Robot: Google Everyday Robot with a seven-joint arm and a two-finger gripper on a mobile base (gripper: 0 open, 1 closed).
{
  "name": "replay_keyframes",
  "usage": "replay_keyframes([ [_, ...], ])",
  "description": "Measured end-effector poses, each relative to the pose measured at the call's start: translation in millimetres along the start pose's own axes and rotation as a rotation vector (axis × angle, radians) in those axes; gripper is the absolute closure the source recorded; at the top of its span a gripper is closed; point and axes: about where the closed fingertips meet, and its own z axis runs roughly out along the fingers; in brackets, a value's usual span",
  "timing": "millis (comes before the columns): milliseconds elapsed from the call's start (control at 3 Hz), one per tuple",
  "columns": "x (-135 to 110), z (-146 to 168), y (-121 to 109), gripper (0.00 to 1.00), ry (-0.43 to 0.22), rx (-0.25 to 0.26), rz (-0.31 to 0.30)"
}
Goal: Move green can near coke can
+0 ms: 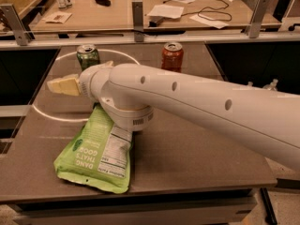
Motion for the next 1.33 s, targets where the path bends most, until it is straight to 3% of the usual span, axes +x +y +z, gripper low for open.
replay_keyframes([
  [1000, -7.8, 41.8, 5.3, 0.00, -0.036, -0.011, -0.025],
  [1333, -8.1, 47.1, 4.8, 0.16, -0.050, -0.010, -0.029],
])
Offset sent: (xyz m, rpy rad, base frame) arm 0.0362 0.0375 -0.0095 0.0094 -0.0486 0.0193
